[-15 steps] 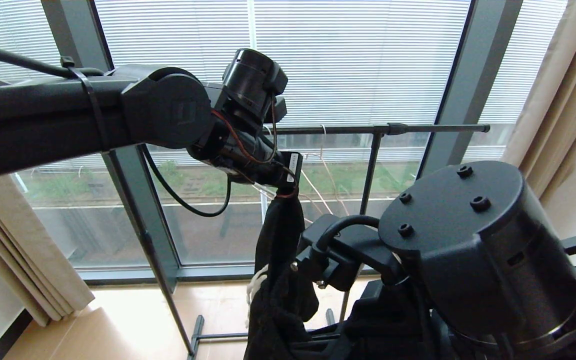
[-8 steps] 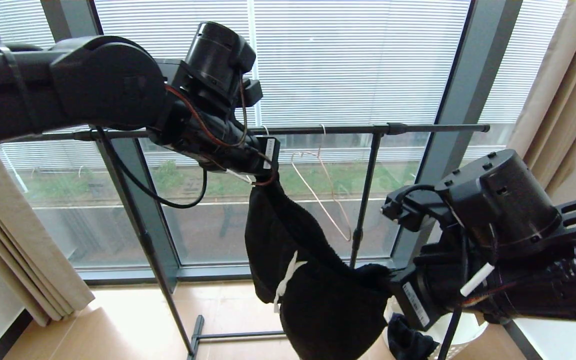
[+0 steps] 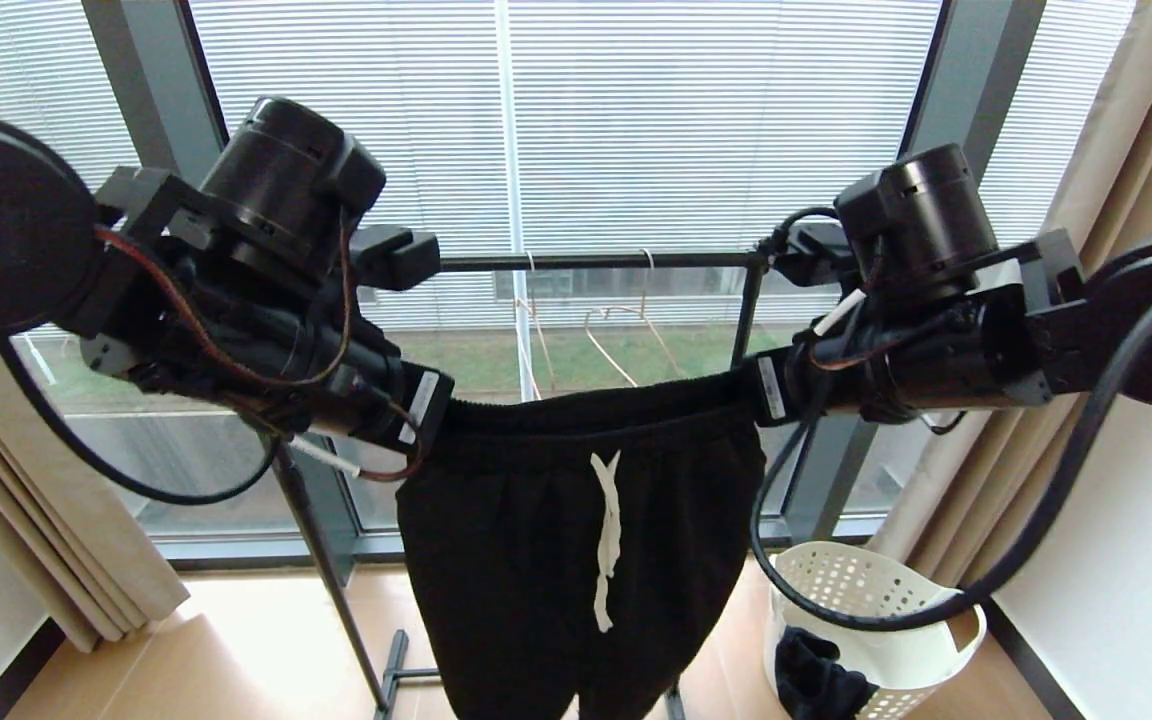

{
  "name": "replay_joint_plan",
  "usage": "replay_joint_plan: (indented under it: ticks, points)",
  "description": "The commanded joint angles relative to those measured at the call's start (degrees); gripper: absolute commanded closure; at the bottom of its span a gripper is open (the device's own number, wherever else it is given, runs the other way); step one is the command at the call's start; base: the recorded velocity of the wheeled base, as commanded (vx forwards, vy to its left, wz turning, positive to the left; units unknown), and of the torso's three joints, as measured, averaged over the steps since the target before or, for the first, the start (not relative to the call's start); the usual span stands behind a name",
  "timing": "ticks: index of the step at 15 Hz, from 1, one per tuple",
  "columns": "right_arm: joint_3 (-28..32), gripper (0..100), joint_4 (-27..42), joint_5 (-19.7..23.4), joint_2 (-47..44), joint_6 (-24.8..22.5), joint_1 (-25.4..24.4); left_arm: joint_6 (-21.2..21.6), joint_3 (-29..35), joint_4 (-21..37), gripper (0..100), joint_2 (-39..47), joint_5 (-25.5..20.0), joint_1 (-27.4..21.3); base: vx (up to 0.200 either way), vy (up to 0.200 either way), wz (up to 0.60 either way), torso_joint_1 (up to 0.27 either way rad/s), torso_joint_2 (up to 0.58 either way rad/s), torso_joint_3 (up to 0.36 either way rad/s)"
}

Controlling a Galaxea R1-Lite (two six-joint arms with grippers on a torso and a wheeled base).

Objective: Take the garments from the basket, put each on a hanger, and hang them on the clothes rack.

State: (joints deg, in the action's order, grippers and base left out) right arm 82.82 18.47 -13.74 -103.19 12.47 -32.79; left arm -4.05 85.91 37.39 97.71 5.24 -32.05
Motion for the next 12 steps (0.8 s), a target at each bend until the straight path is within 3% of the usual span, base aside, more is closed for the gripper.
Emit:
replay_joint_plan:
  ticks: [1,3,7,9,12]
  points:
    - [11.5,100,0.3,-3.0,-10.1,-0.1,-1.9,0.7,-9.1,-0.2,100,-5.8,0.0,-5.2,0.0,0.0,0.0,0.0,0.0,0.0]
    - [18.9,100,3.7,-3.5,-14.6,-0.1,-3.9,0.4,-12.9,-0.3,100,-5.6,-0.1,-10.2,0.0,0.0,0.0,0.0,0.0,0.0]
    - [31.8,100,10.8,-3.6,-20.9,0.0,-7.7,-6.5,-14.1,-3.4,100,-1.6,-0.3,-21.2,0.0,0.0,0.0,0.0,0.0,0.0]
    - [31.8,100,11.6,-3.6,-22.1,0.0,-9.6,-10.9,-14.1,-6.9,100,-0.8,-0.8,-22.5,0.0,0.0,0.0,0.0,0.0,0.0]
    - [31.8,100,11.3,-3.5,-22.3,0.3,-10.9,-12.8,-14.2,-10.0,100,-0.1,-1.1,-23.1,0.0,0.0,0.0,0.0,0.0,0.0]
